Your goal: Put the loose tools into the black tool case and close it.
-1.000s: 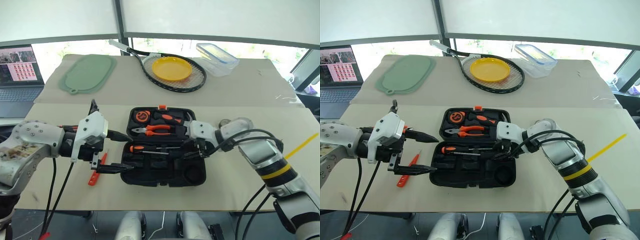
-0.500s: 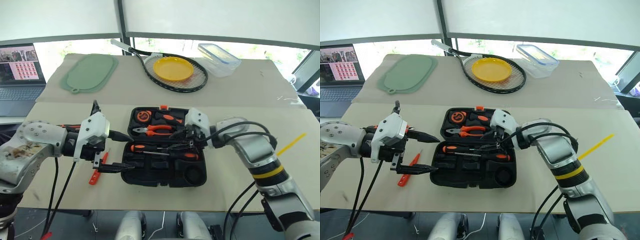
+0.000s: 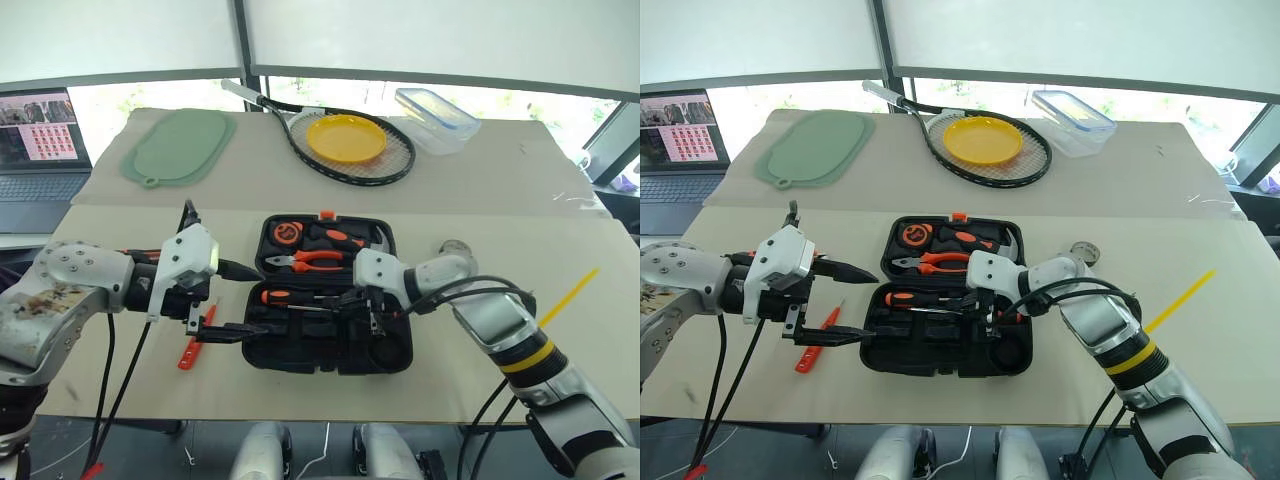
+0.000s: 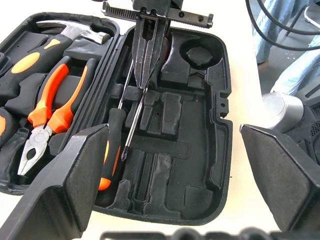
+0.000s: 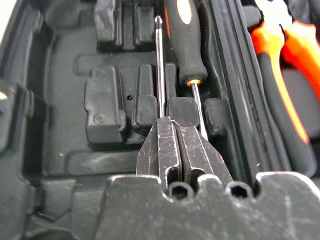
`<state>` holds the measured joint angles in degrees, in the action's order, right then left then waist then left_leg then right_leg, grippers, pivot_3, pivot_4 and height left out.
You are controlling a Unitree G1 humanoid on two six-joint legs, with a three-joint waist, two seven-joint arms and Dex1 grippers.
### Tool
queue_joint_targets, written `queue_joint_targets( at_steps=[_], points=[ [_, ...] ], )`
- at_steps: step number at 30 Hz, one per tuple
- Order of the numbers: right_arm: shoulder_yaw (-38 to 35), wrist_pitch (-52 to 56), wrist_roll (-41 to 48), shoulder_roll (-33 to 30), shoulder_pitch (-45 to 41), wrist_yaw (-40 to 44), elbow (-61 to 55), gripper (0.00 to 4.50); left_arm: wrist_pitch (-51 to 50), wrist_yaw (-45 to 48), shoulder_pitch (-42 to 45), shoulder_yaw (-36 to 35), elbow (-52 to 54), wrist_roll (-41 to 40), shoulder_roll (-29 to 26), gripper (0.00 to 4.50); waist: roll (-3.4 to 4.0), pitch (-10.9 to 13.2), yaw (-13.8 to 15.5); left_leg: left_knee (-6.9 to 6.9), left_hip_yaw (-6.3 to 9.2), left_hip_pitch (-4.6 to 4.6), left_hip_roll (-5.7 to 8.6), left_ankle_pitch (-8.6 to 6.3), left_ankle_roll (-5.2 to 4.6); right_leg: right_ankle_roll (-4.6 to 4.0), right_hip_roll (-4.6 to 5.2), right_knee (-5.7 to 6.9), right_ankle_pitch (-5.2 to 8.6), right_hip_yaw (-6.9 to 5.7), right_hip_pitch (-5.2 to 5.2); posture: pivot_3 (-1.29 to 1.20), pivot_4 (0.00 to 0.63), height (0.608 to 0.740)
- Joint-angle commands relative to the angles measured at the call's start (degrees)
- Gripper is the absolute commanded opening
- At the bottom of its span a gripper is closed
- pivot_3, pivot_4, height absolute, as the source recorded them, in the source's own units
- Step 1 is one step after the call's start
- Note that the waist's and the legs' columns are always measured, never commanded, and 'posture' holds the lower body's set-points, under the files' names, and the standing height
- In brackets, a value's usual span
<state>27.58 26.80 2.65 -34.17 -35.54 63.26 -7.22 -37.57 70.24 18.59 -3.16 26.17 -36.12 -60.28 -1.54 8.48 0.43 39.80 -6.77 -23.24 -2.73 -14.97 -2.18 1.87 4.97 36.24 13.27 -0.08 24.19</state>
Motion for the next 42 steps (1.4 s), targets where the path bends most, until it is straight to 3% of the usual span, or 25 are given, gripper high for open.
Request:
queue_joint_targets(
  at_steps=[1,8,13,14,18,21,22,24,28,34,36,42],
  points=[
    [1.83,0.09,-1.92,-0.44,1.20,0.57,1.56,0.05,0.95,-0.30,1.25,-0.33,0.49,0.21,0.19,4.50,-0.03,-0.02,-0.06,0.00,0.00,0.02,0.00,0.00,0.01,0.00,0.00,0.01,0.00,0.00,-0.01,0.00,0.150,0.738],
    [-13.41,11.88,15.09,0.87,-1.13,3.03,-6.54,0.05,-1.06,-4.21,-2.06,-4.21,-0.03,0.06,0.35,4.50,-0.04,0.02,0.03,0.00,0.11,-0.11,-0.01,0.00,0.01,-0.02,0.01,0.03,-0.02,0.01,0.10,0.00,0.150,0.738],
    [-23.47,16.29,26.70,-6.41,0.10,9.00,-13.47,1.32,-5.34,-12.30,-14.20,-17.02,0.72,1.26,1.64,4.50,-0.03,0.05,0.00,-0.04,0.19,-0.14,-0.05,-0.01,-0.02,-0.03,0.01,-0.04,-0.02,-0.02,0.12,0.00,0.150,0.738],
    [-24.49,16.57,28.16,-7.65,0.49,9.73,-14.25,1.82,-5.61,-13.00,-16.39,-19.03,1.19,1.35,1.87,4.50,-0.03,0.05,-0.06,-0.09,0.19,-0.14,-0.08,-0.03,-0.04,-0.03,0.05,-0.08,-0.02,-0.02,0.14,0.00,0.150,0.738],
    [-29.85,15.62,32.41,-16.02,4.83,15.44,-16.59,3.13,-2.48,-10.68,-37.20,-34.03,1.52,7.50,5.27,4.50,-0.08,0.08,-0.57,-0.18,0.19,-0.06,-0.10,-0.10,-0.03,-0.08,0.18,-0.12,0.03,-0.09,0.13,0.00,0.150,0.738],
    [-33.31,14.59,34.88,-20.48,7.91,18.46,-16.11,4.28,-1.54,-9.69,-45.80,-41.82,-0.88,9.89,6.87,4.50,-0.13,0.10,-0.74,-0.17,0.19,-0.06,-0.11,-0.21,-0.05,-0.11,0.26,-0.15,0.08,-0.16,0.13,0.00,0.150,0.738],
    [-34.16,14.10,35.45,-21.28,8.67,19.04,-15.96,4.49,-2.26,-9.43,-47.51,-43.20,-0.99,10.06,6.82,4.50,-0.13,0.10,-0.70,-0.17,0.22,-0.05,-0.12,-0.23,-0.05,-0.13,0.28,-0.15,0.10,-0.22,0.11,0.00,0.150,0.738],
    [-34.99,13.64,36.38,-21.90,9.41,19.09,-16.09,4.49,-4.11,-9.20,-49.19,-44.22,0.12,9.37,6.47,4.50,-0.13,0.11,-0.22,-0.13,0.31,-0.03,-0.12,-0.22,-0.02,-0.21,0.34,-0.15,0.14,-0.38,0.06,0.00,0.150,0.738],
    [-35.60,13.87,38.32,-21.87,9.75,18.10,-16.49,4.49,-19.56,-15.27,-44.35,-42.91,7.18,1.21,5.33,4.50,-0.14,0.11,0.51,-0.12,0.40,0.12,-0.13,-0.31,0.15,-0.61,0.48,-0.19,0.37,-0.46,0.10,0.00,0.150,0.738],
    [-35.36,13.59,39.24,-21.55,11.27,16.29,-18.37,4.49,-49.18,-29.66,-25.38,-33.40,15.62,-6.76,6.60,4.50,-0.16,0.10,0.27,-0.08,0.45,-0.02,-0.10,-0.21,-0.02,-0.13,0.43,-0.09,0.08,-0.40,-0.03,0.00,0.150,0.738],
    [-35.63,13.82,40.03,-21.54,12.17,15.48,-19.49,4.49,-53.82,-34.48,-19.13,-29.17,14.82,-6.38,8.21,4.50,-0.17,0.10,-0.02,-0.09,0.47,-0.03,-0.07,-0.20,0.01,-0.13,0.32,-0.01,0.08,-0.37,-0.02,0.00,0.150,0.738],
    [-36.23,13.36,40.79,-20.98,14.98,12.21,-22.29,4.49,-54.93,-44.84,-9.78,-16.82,7.91,-5.08,9.31,4.50,-0.20,0.12,-0.15,-0.13,0.51,0.00,-0.04,-0.16,0.09,-0.18,0.21,0.00,0.08,-0.32,-0.02,0.00,0.150,0.738]
  ],
)
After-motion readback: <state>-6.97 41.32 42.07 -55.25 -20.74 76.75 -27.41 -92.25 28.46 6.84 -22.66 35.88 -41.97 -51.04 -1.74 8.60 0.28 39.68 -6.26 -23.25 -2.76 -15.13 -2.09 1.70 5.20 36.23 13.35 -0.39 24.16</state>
